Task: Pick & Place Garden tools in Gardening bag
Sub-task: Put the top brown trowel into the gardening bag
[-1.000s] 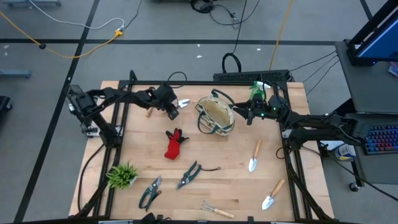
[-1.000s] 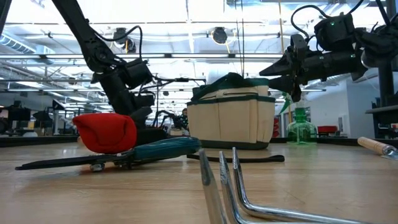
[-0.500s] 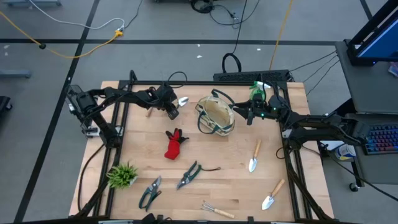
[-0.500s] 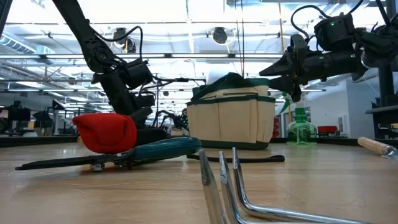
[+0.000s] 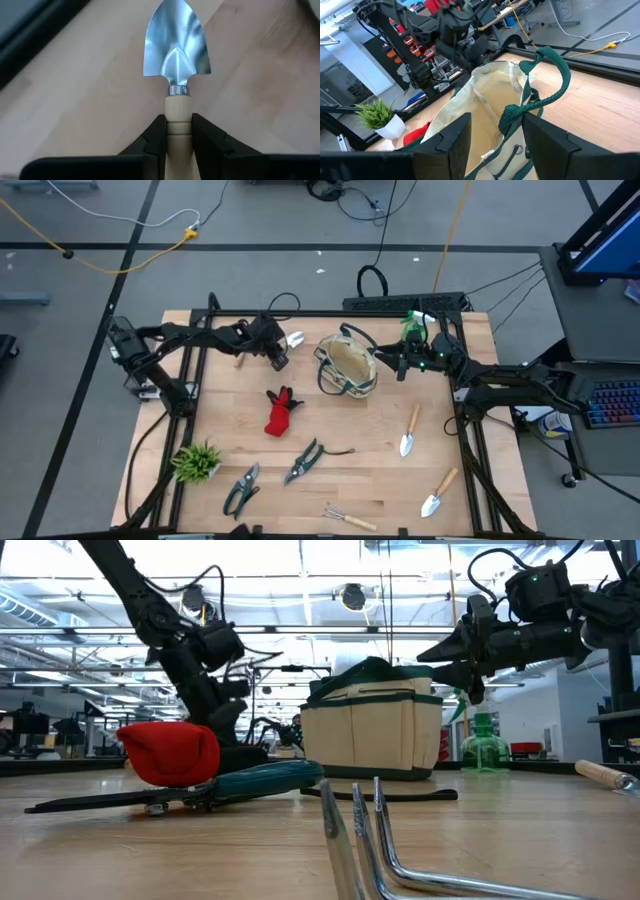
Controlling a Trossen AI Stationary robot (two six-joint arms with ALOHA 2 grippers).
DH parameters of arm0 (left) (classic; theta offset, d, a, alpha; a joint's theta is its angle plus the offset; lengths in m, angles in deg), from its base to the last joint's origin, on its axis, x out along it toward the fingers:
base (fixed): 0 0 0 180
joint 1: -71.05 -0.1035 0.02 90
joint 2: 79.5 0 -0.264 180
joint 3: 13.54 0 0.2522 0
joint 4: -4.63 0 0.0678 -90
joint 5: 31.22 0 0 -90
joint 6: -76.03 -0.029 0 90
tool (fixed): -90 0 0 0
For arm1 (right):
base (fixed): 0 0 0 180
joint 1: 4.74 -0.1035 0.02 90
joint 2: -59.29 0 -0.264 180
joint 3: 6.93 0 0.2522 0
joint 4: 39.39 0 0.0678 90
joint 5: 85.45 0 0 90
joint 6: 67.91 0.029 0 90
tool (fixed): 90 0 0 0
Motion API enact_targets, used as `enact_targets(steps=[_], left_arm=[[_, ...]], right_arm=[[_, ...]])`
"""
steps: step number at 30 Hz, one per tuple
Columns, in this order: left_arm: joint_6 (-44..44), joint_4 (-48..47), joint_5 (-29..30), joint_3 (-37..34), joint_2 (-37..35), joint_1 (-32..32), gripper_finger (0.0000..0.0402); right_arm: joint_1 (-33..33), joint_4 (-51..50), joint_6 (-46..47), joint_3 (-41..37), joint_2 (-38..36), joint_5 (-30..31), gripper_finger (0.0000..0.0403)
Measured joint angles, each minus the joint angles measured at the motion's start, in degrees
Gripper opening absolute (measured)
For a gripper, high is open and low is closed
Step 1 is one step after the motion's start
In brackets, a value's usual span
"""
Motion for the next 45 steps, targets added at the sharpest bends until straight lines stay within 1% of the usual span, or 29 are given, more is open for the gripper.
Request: enact_targets(steps=[11,16,20,22,24,29,34,38,40,42,45], left_arm=[[-3.5,-0.1,11.1,0.0,-10.4,7.4,0.0069],[-8.8,1.2,16.7,0.0,-14.3,12.3,0.0069],[-15.1,4.7,23.1,0.1,-15.0,16.8,0.0071],[-19.2,7.1,24.6,0.1,-15.1,18.7,0.0071],[-22.1,8.5,24.8,0.1,-15.2,20.3,0.0071],[-23.8,13.6,26.8,0.1,-15.1,23.7,0.0072],[-32.0,18.5,27.1,0.1,-15.1,26.9,0.0073],[-35.3,22.9,26.8,0.1,-15.1,28.4,0.0073],[-36.7,25.0,25.3,0.1,-15.1,28.7,0.0073],[-38.7,26.3,22.0,0.1,-15.0,28.6,0.0073],[-42.3,30.1,17.8,0.1,-13.7,28.6,0.0074]], right_arm=[[0.0,0.0,-0.2,0.0,0.0,0.0,0.0171],[0.0,0.0,-0.5,0.0,0.0,0.0,0.0171],[0.0,0.0,-0.4,0.0,0.0,0.0,0.0171],[0.0,0.1,-0.1,0.0,0.0,0.0,0.0171],[0.0,0.8,0.0,0.0,0.0,-0.2,0.0171],[-0.1,4.3,0.0,0.0,0.0,-0.3,0.0171],[-0.1,8.0,0.3,0.0,0.0,-0.4,0.0171],[-0.1,10.2,1.3,0.0,0.0,-0.4,0.0171],[-0.1,11.2,1.6,0.0,0.0,-0.4,0.0171],[-1.0,12.8,1.6,0.0,0.0,-0.1,0.0171],[-3.8,15.1,1.6,0.0,0.0,2.6,0.0171]])
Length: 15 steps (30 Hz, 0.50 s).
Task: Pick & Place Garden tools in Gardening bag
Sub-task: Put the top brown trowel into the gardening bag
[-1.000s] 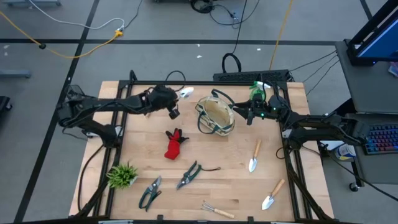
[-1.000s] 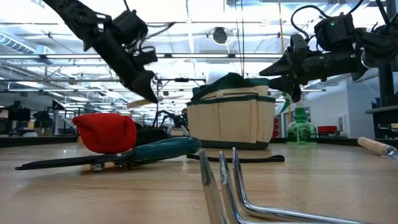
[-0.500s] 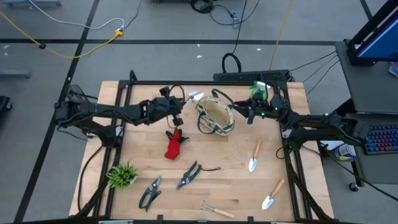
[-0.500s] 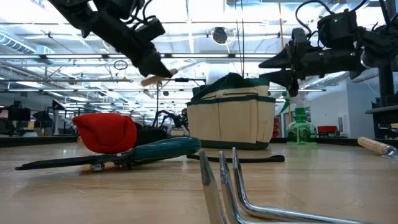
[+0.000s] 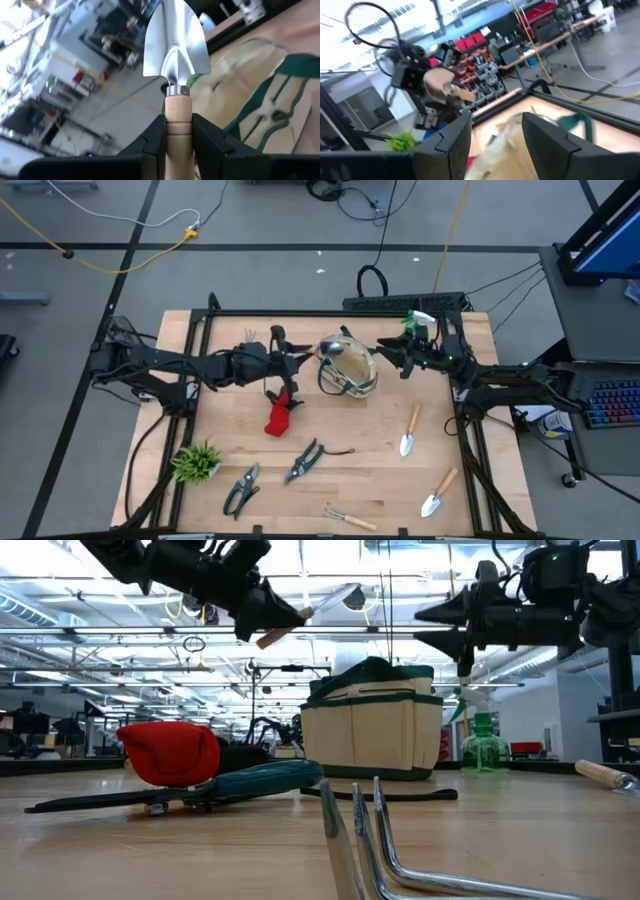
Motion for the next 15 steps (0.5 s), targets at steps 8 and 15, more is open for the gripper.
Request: enact_targets(steps=[8,15], left_arm=[[-11.4,14.9,-1.2,0.0,6.8,0.0,0.0074],[-12.0,20.1,-1.2,1.0,12.1,0.0,0.0074]], right_arm=[[-9.5,3.6,-1.4,0.0,0.0,5.0,0.0171],[-13.8,4.3,-10.4,0.0,0.0,13.0,0.0171]])
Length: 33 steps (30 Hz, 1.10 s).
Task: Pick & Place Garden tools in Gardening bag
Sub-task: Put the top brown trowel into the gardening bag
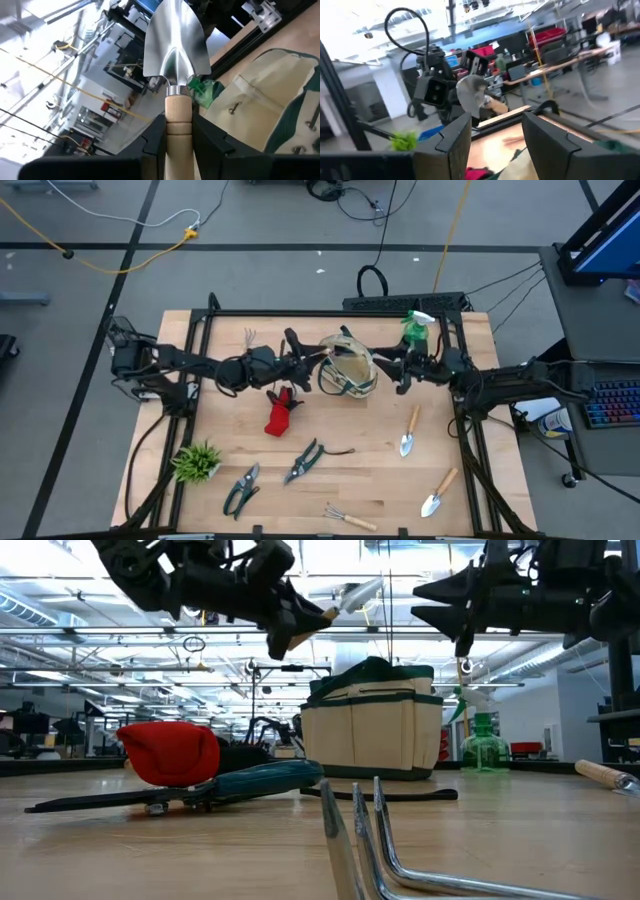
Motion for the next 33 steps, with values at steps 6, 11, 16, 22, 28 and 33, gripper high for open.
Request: enact_targets(steps=[6,11,16,22,28,33], left_arm=[[0.1,-0.1,0.2,4.6,4.9,0.0,0.0074],[-0.9,-0.3,0.7,8.5,9.0,-0.2,0.0074],[-5.1,-0.4,0.7,10.2,11.2,-0.1,0.0074],[-5.8,0.2,0.7,10.2,11.1,0.3,0.0074],[-8.4,-0.1,0.5,10.2,11.1,0.9,0.0074],[-8.7,-0.1,0.6,10.2,11.1,0.8,0.0074]], right_arm=[[-1.5,0.3,-3.3,0.0,0.0,1.0,0.0171],[-3.1,0.3,-4.3,0.0,0.0,0.9,0.0171],[-3.5,0.1,-5.1,0.0,0.0,1.0,0.0171],[-3.5,-1.5,-5.5,0.0,0.0,1.1,0.0168],[-3.5,-2.2,-7.0,0.0,0.0,4.6,0.0128],[-3.4,-2.2,-10.1,0.0,0.0,4.8,0.0084]])
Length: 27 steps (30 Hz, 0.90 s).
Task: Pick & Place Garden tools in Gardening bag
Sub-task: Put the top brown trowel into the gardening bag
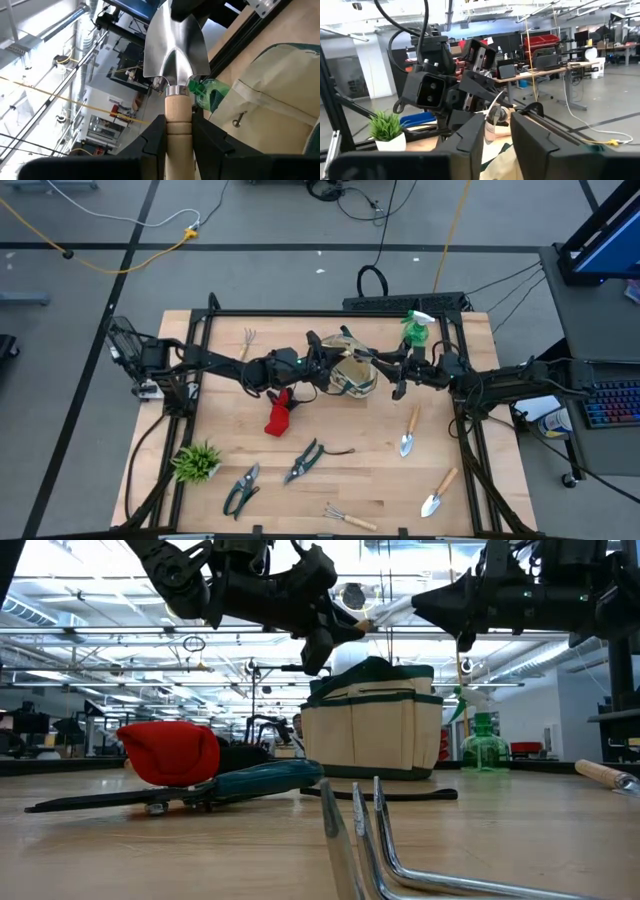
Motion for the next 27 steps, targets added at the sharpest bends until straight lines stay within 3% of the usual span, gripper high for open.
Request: enact_targets(steps=[8,14,21,27], left_arm=[[-0.4,-0.2,0.0,0.0,0.0,0.0,0.0075],[1.4,-0.3,-0.7,0.0,0.0,0.0,0.0098],[10.9,-0.9,-0.6,0.0,0.0,0.4,0.0142],[12.9,-2.3,8.4,0.0,0.0,2.1,0.0162]], right_arm=[[0.0,0.1,-3.5,0.0,0.0,0.4,0.0007],[-0.1,-0.4,-3.2,0.0,0.0,0.5,0.0004],[-1.2,-1.8,-2.0,0.0,0.0,-0.2,0.0002],[-1.7,-2.2,-2.0,0.0,0.0,-0.8,0.0001]])
